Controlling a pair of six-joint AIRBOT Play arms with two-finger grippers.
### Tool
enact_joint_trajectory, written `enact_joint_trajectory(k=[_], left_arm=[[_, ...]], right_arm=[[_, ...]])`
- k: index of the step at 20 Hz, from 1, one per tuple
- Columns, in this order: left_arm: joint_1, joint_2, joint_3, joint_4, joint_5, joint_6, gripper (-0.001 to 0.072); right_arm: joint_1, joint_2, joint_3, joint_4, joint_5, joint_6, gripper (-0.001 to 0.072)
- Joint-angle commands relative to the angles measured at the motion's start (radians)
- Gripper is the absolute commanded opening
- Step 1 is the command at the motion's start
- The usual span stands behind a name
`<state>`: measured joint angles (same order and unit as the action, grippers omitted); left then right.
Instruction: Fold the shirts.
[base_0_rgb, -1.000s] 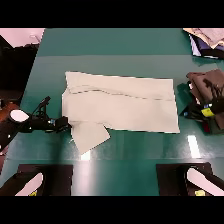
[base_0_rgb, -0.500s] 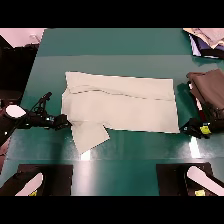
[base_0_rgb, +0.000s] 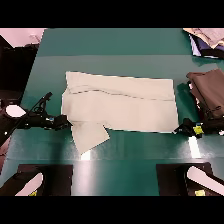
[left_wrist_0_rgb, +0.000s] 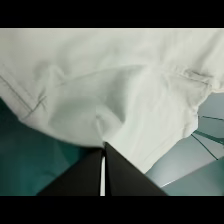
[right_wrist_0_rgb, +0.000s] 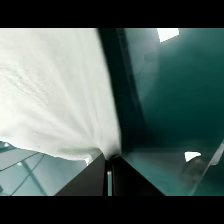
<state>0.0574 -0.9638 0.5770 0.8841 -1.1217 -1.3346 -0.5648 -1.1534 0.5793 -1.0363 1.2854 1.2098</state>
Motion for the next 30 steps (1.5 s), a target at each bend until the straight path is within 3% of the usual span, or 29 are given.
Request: enact_joint_trajectory(k=[1, 7, 11, 15, 20, 30], left_arm=[[0.0, 0.001, 0.004, 0.058, -0.111, 0.001, 0.0026], [-0.058, 0.056, 0.006, 0.112, -0.281, 0.002, 0.0025], [-0.147, 0.211, 0.016, 0.053, -0.292, -0.064, 0.0027], [-0.147, 0.23, 0.138, 0.07, -0.128, -0.066, 0.0027], [-0.147, 0.197, 0.237, 0.157, 0.098, -0.109, 0.0027], [-0.147, -0.194, 0.415, 0.156, 0.441, -0.098, 0.0028]], right_arm=[[0.015, 0.076, 0.002, 0.004, 0.012, -0.007, 0.0016], [-0.01, 0.326, 0.079, -0.317, 0.19, 0.075, 0.0014], [0.009, 0.414, 0.088, -0.317, 0.216, 0.106, 0.0014], [0.093, 0.387, 0.115, -0.317, 0.163, 0.118, 0.0014], [0.179, 0.215, 0.308, -0.318, 0.129, 0.129, 0.0014], [0.319, -0.192, 0.644, -0.317, 0.053, 0.191, 0.0015]])
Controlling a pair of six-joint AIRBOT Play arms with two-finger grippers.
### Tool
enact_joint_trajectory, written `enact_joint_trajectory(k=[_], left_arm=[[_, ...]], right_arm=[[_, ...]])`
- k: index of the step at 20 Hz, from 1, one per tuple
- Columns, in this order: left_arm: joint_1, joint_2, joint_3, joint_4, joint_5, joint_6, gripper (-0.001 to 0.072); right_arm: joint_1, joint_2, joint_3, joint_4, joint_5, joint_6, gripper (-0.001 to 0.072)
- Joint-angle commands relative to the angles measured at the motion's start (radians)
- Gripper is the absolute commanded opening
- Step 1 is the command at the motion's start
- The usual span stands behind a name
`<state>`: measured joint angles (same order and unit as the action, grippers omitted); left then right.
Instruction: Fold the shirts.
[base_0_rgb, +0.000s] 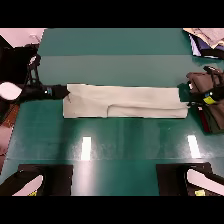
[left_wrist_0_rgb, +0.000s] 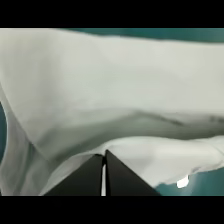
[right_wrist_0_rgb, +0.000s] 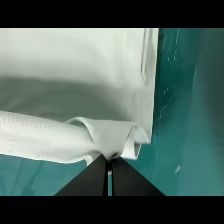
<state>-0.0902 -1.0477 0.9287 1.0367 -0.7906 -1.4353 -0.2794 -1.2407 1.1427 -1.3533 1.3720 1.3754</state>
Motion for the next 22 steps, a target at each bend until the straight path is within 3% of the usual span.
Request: enact_joint_trajectory(k=[1, 5, 6, 7, 8, 9, 10, 13, 14, 15, 16, 17, 22], left_arm=[[0.001, -0.153, 0.089, 0.003, 0.138, 0.002, 0.0028], [0.004, -0.296, 0.181, -0.001, 0.197, -0.011, 0.0029], [0.004, -0.316, 0.198, -0.002, 0.216, -0.047, 0.0104], [0.003, -0.333, 0.216, -0.003, 0.237, -0.085, 0.0387], [0.004, -0.343, 0.231, 0.001, 0.243, -0.111, 0.0539], [0.003, -0.346, 0.245, 0.001, 0.238, -0.109, 0.0552], [0.003, -0.345, 0.259, 0.001, 0.22, -0.109, 0.0551], [0.003, -0.344, 0.301, -0.004, 0.058, -0.082, 0.0549], [0.003, -0.344, 0.303, -0.005, 0.008, -0.075, 0.0467], [0.002, -0.344, 0.303, -0.005, -0.039, -0.075, 0.025], [0.002, -0.344, 0.303, -0.004, -0.068, -0.071, 0.0089], [0.002, -0.344, 0.303, -0.005, -0.098, -0.053, 0.0028], [0.002, -0.344, 0.302, -0.008, -0.153, -0.05, 0.0028]], right_arm=[[0.043, -0.14, 0.103, 0.0, -0.053, 0.042, 0.0016], [0.039, -0.261, 0.188, 0.092, -0.145, 0.111, 0.0019], [0.024, -0.289, 0.209, 0.17, -0.169, 0.108, 0.0025], [0.008, -0.314, 0.229, 0.243, -0.189, 0.103, 0.0171], [-0.005, -0.335, 0.248, 0.296, -0.193, 0.089, 0.0416], [-0.022, -0.351, 0.27, 0.323, -0.172, 0.071, 0.0513], [-0.039, -0.362, 0.287, 0.325, -0.128, 0.068, 0.051], [-0.107, -0.368, 0.29, 0.335, 0.04, -0.074, 0.0499], [-0.136, -0.368, 0.275, 0.333, 0.079, -0.09, 0.0499], [-0.168, -0.368, 0.25, 0.333, 0.098, -0.098, 0.0499], [-0.198, -0.368, 0.218, 0.34, 0.093, -0.1, 0.0452], [-0.225, -0.368, 0.183, 0.343, 0.083, -0.11, 0.0426], [-0.293, -0.369, 0.052, 0.468, -0.012, -0.213, 0.0426]])
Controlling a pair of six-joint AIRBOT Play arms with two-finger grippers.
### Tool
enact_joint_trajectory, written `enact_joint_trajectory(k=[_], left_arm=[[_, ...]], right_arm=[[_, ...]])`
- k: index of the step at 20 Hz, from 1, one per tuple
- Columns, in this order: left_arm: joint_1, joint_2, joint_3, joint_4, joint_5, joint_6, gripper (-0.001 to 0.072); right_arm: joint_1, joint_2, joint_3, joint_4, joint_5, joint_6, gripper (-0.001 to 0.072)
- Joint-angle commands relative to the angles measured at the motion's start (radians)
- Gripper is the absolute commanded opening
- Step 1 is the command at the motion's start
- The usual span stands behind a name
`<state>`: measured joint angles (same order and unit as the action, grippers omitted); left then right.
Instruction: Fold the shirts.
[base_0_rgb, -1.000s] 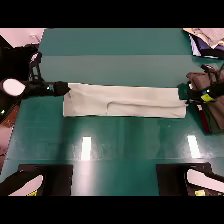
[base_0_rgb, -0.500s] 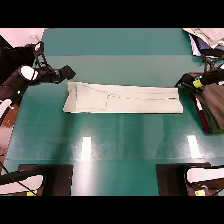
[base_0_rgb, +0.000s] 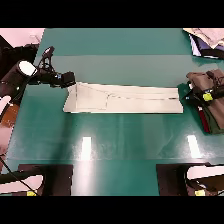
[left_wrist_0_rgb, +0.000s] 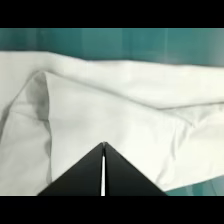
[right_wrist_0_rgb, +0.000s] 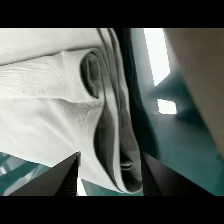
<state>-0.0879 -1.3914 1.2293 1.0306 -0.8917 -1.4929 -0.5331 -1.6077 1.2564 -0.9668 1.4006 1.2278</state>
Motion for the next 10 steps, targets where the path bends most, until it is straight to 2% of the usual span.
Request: enact_joint_trajectory(k=[1, 10], left_arm=[[0.0, -0.001, 0.002, -0.002, -0.051, 0.008, 0.0028], [0.0, -0.001, 0.002, -0.002, -0.063, 0.008, 0.0029]], right_arm=[[-0.04, -0.002, -0.076, 0.099, -0.064, -0.072, 0.0426], [0.066, -0.079, -0.041, 0.136, -0.092, -0.095, 0.0426]])
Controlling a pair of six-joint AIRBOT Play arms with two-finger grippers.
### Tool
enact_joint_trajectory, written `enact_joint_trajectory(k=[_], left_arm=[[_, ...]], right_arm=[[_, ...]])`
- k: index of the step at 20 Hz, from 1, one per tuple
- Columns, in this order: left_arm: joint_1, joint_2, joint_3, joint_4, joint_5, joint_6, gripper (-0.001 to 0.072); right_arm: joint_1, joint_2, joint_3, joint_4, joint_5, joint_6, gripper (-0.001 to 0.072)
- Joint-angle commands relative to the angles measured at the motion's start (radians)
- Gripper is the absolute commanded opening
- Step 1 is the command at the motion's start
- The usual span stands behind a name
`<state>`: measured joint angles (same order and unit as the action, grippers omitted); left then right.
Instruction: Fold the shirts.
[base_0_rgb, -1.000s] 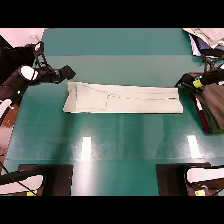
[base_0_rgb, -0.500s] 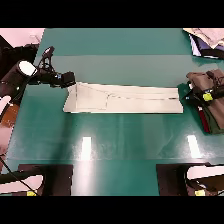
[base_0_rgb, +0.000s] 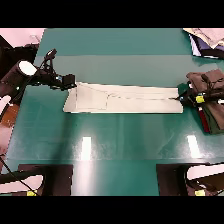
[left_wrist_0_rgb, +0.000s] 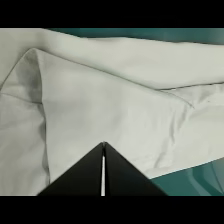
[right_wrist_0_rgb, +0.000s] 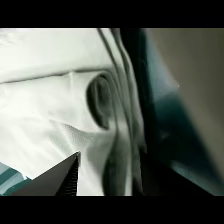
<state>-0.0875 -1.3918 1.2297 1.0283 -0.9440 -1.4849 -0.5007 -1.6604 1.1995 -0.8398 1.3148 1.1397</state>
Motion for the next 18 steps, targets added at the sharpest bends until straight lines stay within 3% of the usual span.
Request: enact_joint_trajectory(k=[1, 2, 5, 6, 9, 12, 18], left_arm=[[0.0, 0.0, 0.001, 0.0, -0.016, 0.0, 0.0028], [0.0, 0.0, 0.001, 0.0, -0.018, 0.0, 0.0028], [0.0, 0.0, 0.001, 0.0, -0.031, 0.0, 0.0028], [-0.007, 0.0, 0.001, 0.002, -0.036, 0.001, 0.0028], [-0.073, -0.003, 0.002, -0.003, -0.01, 0.027, 0.0027], [-0.196, -0.041, 0.022, -0.008, 0.097, 0.046, 0.0026], [-0.398, -0.351, 0.346, -0.018, 0.101, 0.045, 0.0027]], right_arm=[[0.045, -0.029, 0.021, 0.008, -0.014, -0.007, 0.0426], [0.055, -0.027, 0.021, 0.01, -0.031, -0.007, 0.0398], [0.071, -0.026, 0.022, 0.011, -0.05, -0.02, 0.0054], [0.071, -0.023, 0.022, 0.011, -0.04, -0.027, 0.0017], [0.071, 0.018, 0.022, 0.018, -0.011, -0.031, 0.0015], [0.074, 0.112, 0.023, 0.099, 0.024, -0.03, 0.0012], [0.231, 0.214, 0.249, 0.134, 0.12, 0.058, 0.0012]])
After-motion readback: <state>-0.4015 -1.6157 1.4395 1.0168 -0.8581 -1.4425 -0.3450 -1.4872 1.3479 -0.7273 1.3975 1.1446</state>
